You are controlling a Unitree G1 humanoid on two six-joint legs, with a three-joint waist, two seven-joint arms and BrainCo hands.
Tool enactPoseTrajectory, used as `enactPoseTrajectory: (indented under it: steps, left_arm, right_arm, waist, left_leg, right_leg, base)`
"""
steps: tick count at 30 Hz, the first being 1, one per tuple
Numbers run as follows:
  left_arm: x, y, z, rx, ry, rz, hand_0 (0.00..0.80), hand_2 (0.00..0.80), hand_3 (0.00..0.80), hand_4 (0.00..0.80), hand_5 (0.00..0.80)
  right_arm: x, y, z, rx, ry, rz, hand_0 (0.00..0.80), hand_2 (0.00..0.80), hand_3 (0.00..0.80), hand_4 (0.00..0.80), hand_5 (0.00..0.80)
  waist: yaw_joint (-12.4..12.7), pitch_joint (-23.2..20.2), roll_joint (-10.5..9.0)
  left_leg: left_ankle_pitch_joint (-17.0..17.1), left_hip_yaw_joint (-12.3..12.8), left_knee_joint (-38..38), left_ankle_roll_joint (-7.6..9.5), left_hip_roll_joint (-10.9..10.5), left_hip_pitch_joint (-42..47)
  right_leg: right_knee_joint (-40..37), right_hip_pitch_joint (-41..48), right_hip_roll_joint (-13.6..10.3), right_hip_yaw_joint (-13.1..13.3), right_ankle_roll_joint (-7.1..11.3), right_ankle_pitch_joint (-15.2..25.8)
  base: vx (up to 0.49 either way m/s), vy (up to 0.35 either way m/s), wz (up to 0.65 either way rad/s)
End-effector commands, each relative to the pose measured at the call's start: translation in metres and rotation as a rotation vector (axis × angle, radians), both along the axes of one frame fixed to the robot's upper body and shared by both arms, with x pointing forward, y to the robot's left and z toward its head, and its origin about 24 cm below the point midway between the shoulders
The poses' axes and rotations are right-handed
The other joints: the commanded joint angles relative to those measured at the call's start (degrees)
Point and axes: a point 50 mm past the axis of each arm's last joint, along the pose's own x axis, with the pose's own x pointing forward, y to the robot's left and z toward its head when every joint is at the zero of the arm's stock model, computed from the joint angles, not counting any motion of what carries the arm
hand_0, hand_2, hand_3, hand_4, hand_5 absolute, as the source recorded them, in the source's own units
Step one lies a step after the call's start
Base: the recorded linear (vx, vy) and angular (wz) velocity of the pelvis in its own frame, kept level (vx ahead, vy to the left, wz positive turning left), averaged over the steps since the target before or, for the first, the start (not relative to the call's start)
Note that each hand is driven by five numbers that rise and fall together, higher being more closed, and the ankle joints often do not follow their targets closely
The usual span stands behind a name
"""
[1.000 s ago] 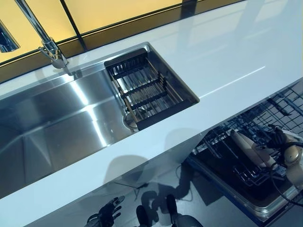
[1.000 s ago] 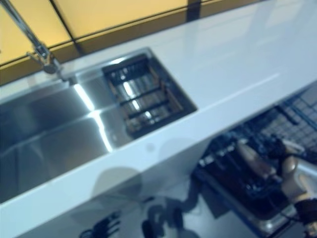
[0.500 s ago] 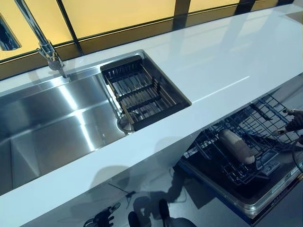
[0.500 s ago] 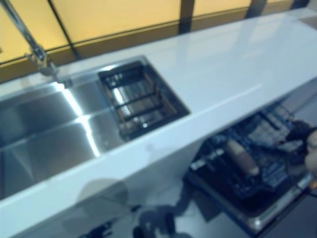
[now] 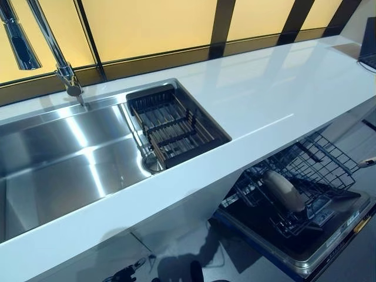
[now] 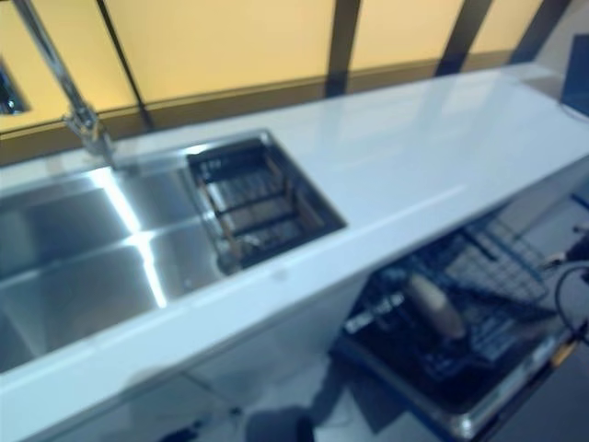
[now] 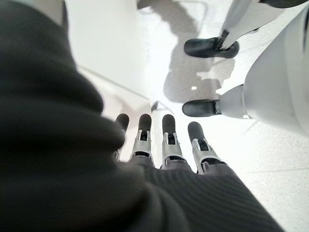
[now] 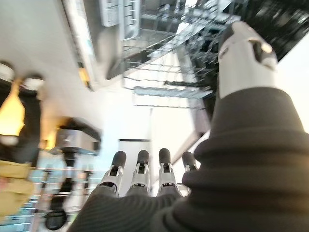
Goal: Take plates into dishwasher
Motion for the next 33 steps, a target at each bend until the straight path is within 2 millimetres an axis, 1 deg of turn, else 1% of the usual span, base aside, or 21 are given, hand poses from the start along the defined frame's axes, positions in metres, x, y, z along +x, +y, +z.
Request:
enactPoseTrajectory:
  steps: [1, 3, 6, 7, 8, 9, 10, 11, 12, 13, 14, 15, 17, 18, 20, 21, 23, 25, 28, 30, 33]
  left_arm:
    - [-0.018, 0.028, 0.002, 0.082, 0.063, 0.056, 0.000, 0.000, 0.000, 0.000, 0.000]
    - [-0.026, 0.034, 0.003, 0.094, 0.070, 0.098, 0.000, 0.000, 0.000, 0.000, 0.000]
    - [-0.024, 0.039, 0.005, 0.086, 0.062, 0.130, 0.000, 0.000, 0.000, 0.000, 0.000]
    - [-0.019, 0.038, 0.006, 0.074, 0.041, 0.140, 0.000, 0.000, 0.000, 0.000, 0.000]
    - [-0.009, 0.034, 0.007, 0.052, 0.016, 0.148, 0.000, 0.000, 0.000, 0.000, 0.000]
    - [-0.006, 0.033, 0.007, 0.042, 0.005, 0.146, 0.000, 0.000, 0.000, 0.000, 0.000]
    - [0.001, 0.028, 0.007, 0.022, -0.005, 0.142, 0.000, 0.000, 0.000, 0.000, 0.000]
    - [0.011, 0.016, 0.006, -0.005, -0.018, 0.133, 0.000, 0.000, 0.000, 0.000, 0.000]
    - [0.019, 0.012, 0.007, -0.024, -0.030, 0.118, 0.000, 0.000, 0.000, 0.000, 0.000]
    - [0.027, 0.007, 0.009, -0.036, -0.042, 0.106, 0.000, 0.000, 0.000, 0.000, 0.000]
    - [0.040, 0.001, 0.012, -0.047, -0.062, 0.071, 0.000, 0.000, 0.000, 0.000, 0.000]
    - [0.047, -0.002, 0.014, -0.049, -0.079, 0.050, 0.000, 0.000, 0.000, 0.000, 0.000]
    - [0.061, -0.006, 0.019, -0.025, -0.126, -0.003, 0.000, 0.000, 0.000, 0.000, 0.000]
    - [0.061, -0.005, 0.020, -0.009, -0.125, -0.024, 0.000, 0.000, 0.000, 0.000, 0.000]
    - [0.054, 0.003, 0.018, 0.022, -0.107, -0.039, 0.000, 0.000, 0.000, 0.000, 0.000]
    - [0.047, 0.012, 0.018, 0.049, -0.084, -0.039, 0.000, 0.000, 0.000, 0.000, 0.000]
    - [0.032, 0.026, 0.016, 0.087, -0.027, -0.035, 0.000, 0.000, 0.000, 0.000, 0.000]
    - [0.020, 0.036, 0.015, 0.108, 0.012, -0.025, 0.000, 0.000, 0.000, 0.000, 0.000]
    - [-0.002, 0.053, 0.015, 0.130, 0.070, 0.023, 0.000, 0.000, 0.000, 0.000, 0.000]
    - [-0.016, 0.057, 0.013, 0.142, 0.107, 0.038, 0.000, 0.000, 0.000, 0.000, 0.000]
    - [-0.021, 0.065, 0.016, 0.147, 0.123, 0.056, 0.000, 0.000, 0.000, 0.000, 0.000]
  right_arm:
    - [-0.038, -0.034, 0.015, -0.015, 0.015, -0.157, 0.000, 0.000, 0.000, 0.000, 0.000]
    - [-0.054, -0.046, 0.014, -0.013, 0.012, -0.210, 0.000, 0.000, 0.000, 0.000, 0.000]
    - [-0.065, -0.051, 0.010, 0.027, -0.018, -0.245, 0.000, 0.000, 0.000, 0.000, 0.000]
    - [-0.065, -0.052, 0.012, 0.034, -0.026, -0.239, 0.000, 0.000, 0.000, 0.000, 0.000]
    - [-0.065, -0.053, 0.015, 0.036, -0.040, -0.236, 0.000, 0.000, 0.000, 0.000, 0.000]
    - [-0.066, -0.054, 0.016, 0.034, -0.041, -0.240, 0.000, 0.000, 0.000, 0.000, 0.000]
    - [-0.067, -0.054, 0.019, 0.028, -0.038, -0.238, 0.000, 0.000, 0.000, 0.000, 0.000]
    - [-0.072, -0.057, 0.015, 0.031, -0.028, -0.237, 0.000, 0.000, 0.000, 0.000, 0.000]
    - [-0.074, -0.058, 0.005, 0.058, -0.015, -0.241, 0.000, 0.000, 0.000, 0.000, 0.000]
    - [-0.076, -0.059, -0.006, 0.088, -0.014, -0.249, 0.000, 0.000, 0.000, 0.000, 0.000]
    - [-0.079, -0.059, -0.027, 0.144, -0.003, -0.287, 0.000, 0.000, 0.000, 0.000, 0.000]
    - [-0.082, -0.058, -0.042, 0.188, 0.013, -0.315, 0.000, 0.000, 0.000, 0.000, 0.000]
    - [-0.100, -0.052, -0.101, 0.299, 0.094, -0.392, 0.000, 0.000, 0.000, 0.000, 0.000]
    - [-0.115, -0.050, -0.125, 0.321, 0.142, -0.439, 0.000, 0.000, 0.000, 0.000, 0.000]
    - [-0.136, -0.048, -0.147, 0.344, 0.180, -0.505, 0.000, 0.000, 0.000, 0.000, 0.000]
    - [-0.146, -0.048, -0.154, 0.339, 0.185, -0.540, 0.000, 0.000, 0.000, 0.000, 0.000]
    - [-0.150, -0.048, -0.157, 0.338, 0.188, -0.551, 0.000, 0.000, 0.000, 0.000, 0.000]
    - [-0.148, -0.047, -0.158, 0.343, 0.187, -0.541, 0.000, 0.000, 0.000, 0.000, 0.000]
    - [-0.155, -0.037, -0.179, 0.350, 0.223, -0.529, 0.000, 0.000, 0.000, 0.000, 0.000]
    - [-0.165, -0.029, -0.198, 0.357, 0.254, -0.527, 0.000, 0.000, 0.000, 0.000, 0.000]
    - [-0.161, -0.017, -0.214, 0.390, 0.241, -0.522, 0.000, 0.000, 0.000, 0.000, 0.000]
  waist:
    - [2.0, -2.8, -2.68]
    - [2.1, -3.2, -3.28]
    - [2.8, -2.8, -4.42]
    - [3.0, -2.6, -4.72]
    - [2.9, -2.2, -5.37]
    - [2.8, -2.1, -5.50]
    - [2.9, -1.8, -5.93]
    - [3.1, -1.0, -5.96]
    - [3.0, -0.4, -5.74]
    - [2.9, 0.4, -5.32]
    - [2.9, 1.4, -4.90]
    - [2.7, 2.0, -4.49]
    - [3.6, 3.6, -4.38]
    - [4.1, 4.1, -4.28]
    - [5.0, 4.5, -4.08]
    - [5.8, 4.7, -3.74]
    - [6.1, 4.9, -2.66]
    - [6.0, 4.7, -2.03]
    - [6.3, 3.8, -0.13]
    - [6.9, 2.9, 0.86]
    - [8.0, 2.4, 1.15]
  left_leg:
    - [-5.8, -2.7, 0.2, 0.08, 2.3, 4.4]
    - [-5.0, -2.8, 0.2, -0.40, 2.8, 4.4]
    - [-3.8, -6.6, 0.2, -0.97, 2.2, 3.5]
    - [-3.6, -5.8, 0.2, -1.00, 2.2, 5.1]
    - [-5.1, -4.3, 4.9, -0.92, 2.1, 5.5]
    - [-6.0, -4.0, 6.7, -0.90, 2.2, 5.0]
    - [-6.8, -4.2, 18.3, -0.82, 2.5, 2.6]
    - [-7.1, -9.4, 27.3, 0.53, 0.0, -2.4]
    - [-8.8, -12.0, 23.2, 1.63, -2.0, -2.7]
    - [-11.0, -12.7, 18.9, 2.74, -3.1, -1.7]
    - [-12.2, -12.0, 15.5, 3.94, -4.0, -1.0]
    - [-12.0, -11.8, 13.2, 4.40, -4.3, -0.4]
    - [-10.8, -12.3, 9.4, 5.43, -5.5, -0.5]
    - [-10.8, -12.5, 8.5, 5.57, -5.9, -0.2]
    - [-10.5, -12.1, 7.4, 5.74, -6.3, 0.2]
    - [-10.2, -11.4, 7.4, 5.71, -6.1, 0.1]
    - [-9.5, -11.1, 6.7, 5.55, -5.5, 0.9]
    - [-8.9, -11.0, 5.8, 5.69, -5.1, 1.6]
    - [-7.7, -10.6, 3.0, 6.39, -4.1, 3.1]
    - [-7.0, -11.8, 2.3, 6.75, -3.8, 2.9]
    - [-7.9, -13.8, 5.3, 7.56, -3.6, 0.3]
  right_leg:
    - [0.2, 4.4, 0.5, -0.7, 2.20, -5.1]
    - [0.2, 5.0, 1.3, -1.3, 1.68, -5.3]
    - [0.2, 4.7, 2.3, -0.3, 1.41, -4.6]
    - [0.2, 4.7, 2.4, 0.5, 1.08, -4.6]
    - [0.2, 5.0, 2.1, 1.5, 0.36, -4.6]
    - [0.2, 5.0, 2.1, 1.8, 0.12, -4.5]
    - [0.2, 5.3, 2.3, 2.8, -0.82, -4.5]
    - [1.1, 4.4, 2.9, 3.8, -0.97, -3.4]
    - [3.1, 2.5, 3.4, 4.9, -0.32, -3.0]
    - [4.4, 1.0, 3.8, 5.8, 0.33, -2.6]
    - [4.8, -0.9, 4.0, 6.4, 1.27, -1.6]
    - [4.7, -1.7, 4.0, 6.0, 1.87, -1.0]
    - [3.6, -5.1, 3.3, 5.1, 3.86, 2.1]
    - [2.6, -6.1, 2.8, 4.3, 4.78, 3.5]
    - [0.2, -7.1, 1.9, 2.6, 5.80, 4.3]
    - [0.2, -8.6, 1.4, 1.6, 6.10, 3.2]
    - [0.2, -8.2, 0.7, -0.2, 5.67, 2.7]
    - [0.2, -7.0, 0.4, -0.8, 5.52, 3.2]
    - [8.5, -6.4, -0.6, -1.9, 5.08, 2.6]
    - [11.8, -4.2, -1.4, -2.0, 4.24, 0.9]
    - [15.3, -1.1, -3.2, -2.1, 3.11, -1.0]
  base:
    - [0.028, -0.202, 0.08]
    - [-0.021, -0.189, 0.07]
    - [-0.143, -0.090, 0.04]
    - [-0.152, 0.010, -0.12]
    - [-0.142, 0.040, -0.17]
    - [-0.178, 0.046, -0.32]
    - [-0.352, 0.114, -0.48]
    - [-0.493, 0.167, -0.67]
    - [-0.565, 0.217, -0.67]
    - [-0.561, 0.236, -0.61]
    - [-0.495, 0.213, -0.58]
    - [-0.530, 0.195, -0.53]
    - [-0.522, 0.141, -0.42]
    - [-0.442, 0.110, -0.19]
    - [-0.334, 0.082, -0.03]
    - [-0.301, 0.077, -0.07]
    - [-0.177, 0.080, -0.15]
    - [-0.078, 0.069, -0.12]
    - [-0.098, 0.070, -0.16]
    - [-0.039, -0.011, -0.17]
    - [-0.096, -0.121, 0.02]
